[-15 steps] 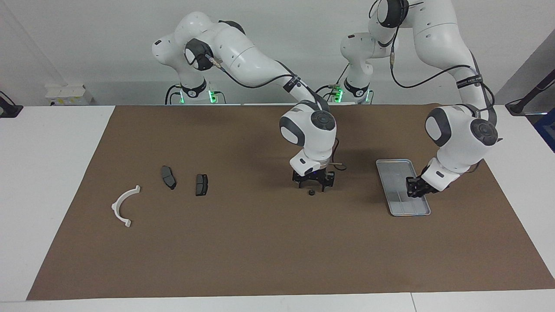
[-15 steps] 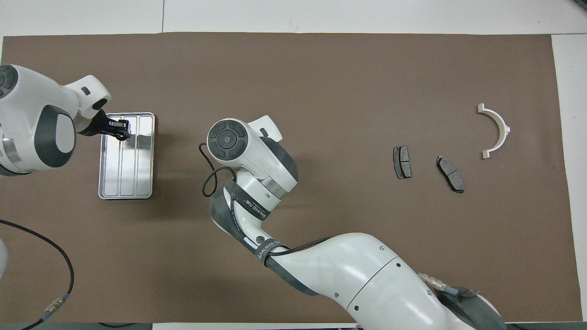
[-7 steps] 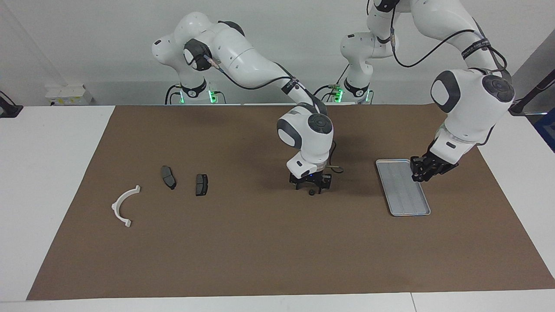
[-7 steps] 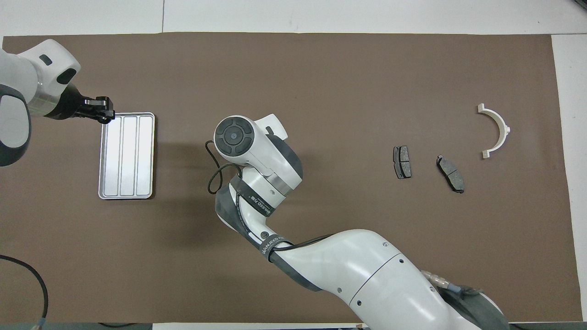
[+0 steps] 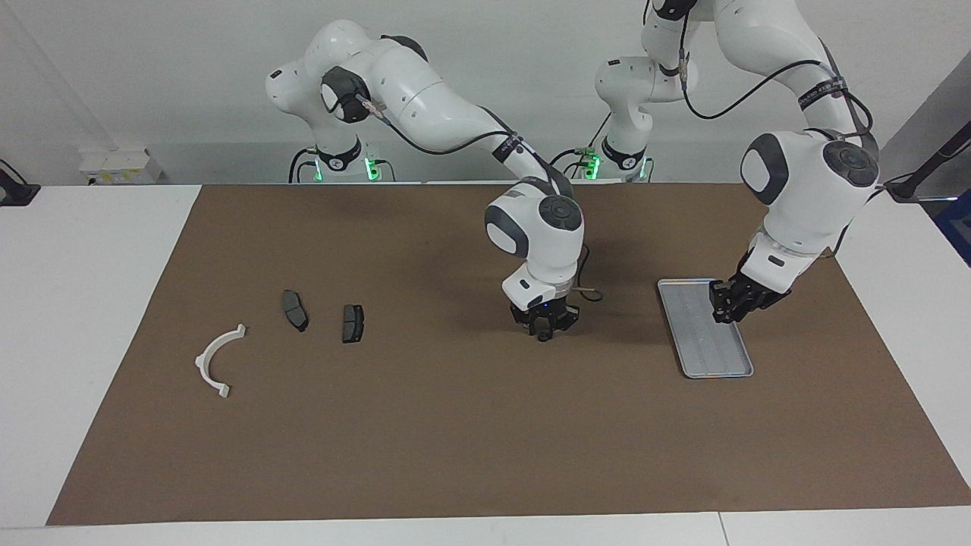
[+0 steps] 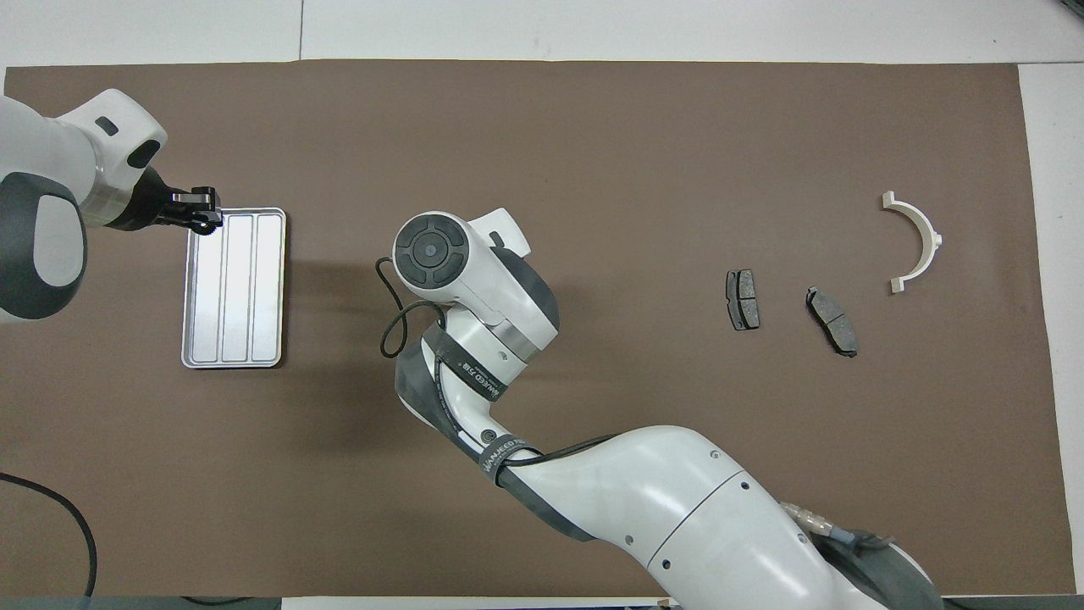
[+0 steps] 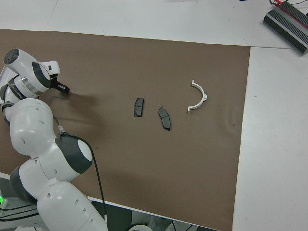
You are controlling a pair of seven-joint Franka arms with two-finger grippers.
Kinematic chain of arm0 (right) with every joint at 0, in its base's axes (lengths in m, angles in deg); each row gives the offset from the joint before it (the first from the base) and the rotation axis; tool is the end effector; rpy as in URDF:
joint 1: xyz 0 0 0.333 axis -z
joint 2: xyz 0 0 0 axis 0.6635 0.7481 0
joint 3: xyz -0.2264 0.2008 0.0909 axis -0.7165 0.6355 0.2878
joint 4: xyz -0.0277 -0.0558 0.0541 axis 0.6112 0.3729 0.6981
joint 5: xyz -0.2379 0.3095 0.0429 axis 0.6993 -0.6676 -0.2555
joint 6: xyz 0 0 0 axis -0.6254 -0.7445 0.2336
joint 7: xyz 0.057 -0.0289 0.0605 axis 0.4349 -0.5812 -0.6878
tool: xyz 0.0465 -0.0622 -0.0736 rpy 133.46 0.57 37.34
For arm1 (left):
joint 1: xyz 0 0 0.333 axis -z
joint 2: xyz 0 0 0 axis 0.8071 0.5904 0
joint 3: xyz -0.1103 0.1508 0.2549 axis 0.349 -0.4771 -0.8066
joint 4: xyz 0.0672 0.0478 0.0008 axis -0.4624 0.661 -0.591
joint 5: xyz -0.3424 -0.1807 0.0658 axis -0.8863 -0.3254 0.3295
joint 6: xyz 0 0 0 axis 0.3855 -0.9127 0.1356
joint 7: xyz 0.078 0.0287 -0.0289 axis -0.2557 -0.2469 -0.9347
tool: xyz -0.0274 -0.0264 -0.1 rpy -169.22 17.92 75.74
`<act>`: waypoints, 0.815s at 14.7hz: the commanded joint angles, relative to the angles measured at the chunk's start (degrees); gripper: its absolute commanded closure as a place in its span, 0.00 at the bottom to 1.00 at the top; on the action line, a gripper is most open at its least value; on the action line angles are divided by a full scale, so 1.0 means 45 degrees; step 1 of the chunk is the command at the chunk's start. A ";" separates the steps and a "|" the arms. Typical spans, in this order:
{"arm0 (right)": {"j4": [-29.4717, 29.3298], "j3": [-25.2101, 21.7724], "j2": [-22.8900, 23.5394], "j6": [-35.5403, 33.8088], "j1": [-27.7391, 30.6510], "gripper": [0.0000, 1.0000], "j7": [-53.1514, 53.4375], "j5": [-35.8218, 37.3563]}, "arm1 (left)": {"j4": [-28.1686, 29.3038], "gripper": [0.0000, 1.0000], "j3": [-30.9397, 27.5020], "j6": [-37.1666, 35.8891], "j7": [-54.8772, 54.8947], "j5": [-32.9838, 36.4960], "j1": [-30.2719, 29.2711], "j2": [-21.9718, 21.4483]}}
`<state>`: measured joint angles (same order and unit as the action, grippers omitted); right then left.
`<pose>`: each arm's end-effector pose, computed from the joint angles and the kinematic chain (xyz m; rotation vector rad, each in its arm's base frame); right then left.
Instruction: Place bearing gear from tray to pile
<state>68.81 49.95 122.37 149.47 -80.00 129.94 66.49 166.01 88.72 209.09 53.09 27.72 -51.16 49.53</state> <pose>0.5893 0.4985 0.2903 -3.0876 0.3969 -0.1486 0.6334 -0.0285 0.4411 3.0950 -0.0469 0.1347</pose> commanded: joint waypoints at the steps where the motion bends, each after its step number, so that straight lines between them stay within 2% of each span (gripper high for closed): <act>1: 0.0367 0.0101 0.0027 0.0239 0.0141 1.00 0.0212 0.0050 | 0.0776 0.94 -0.0050 0.0419 -0.0080 0.0206 0.0034 -0.0610; 9: 0.0192 0.0004 -0.0050 -0.0384 0.0199 1.00 0.0193 0.0225 | 0.0932 0.94 -0.0031 0.0614 -0.0080 0.0226 0.0054 -0.0552; 12: -0.0023 0.0043 -0.0401 -0.0796 0.0803 1.00 0.0075 0.0187 | 0.0952 0.94 -0.0031 0.0634 -0.0099 0.0226 0.0073 -0.0552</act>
<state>68.69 49.43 122.10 147.54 -79.03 129.94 66.53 167.86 88.76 210.40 53.09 27.76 -51.15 48.84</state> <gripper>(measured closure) 0.767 0.656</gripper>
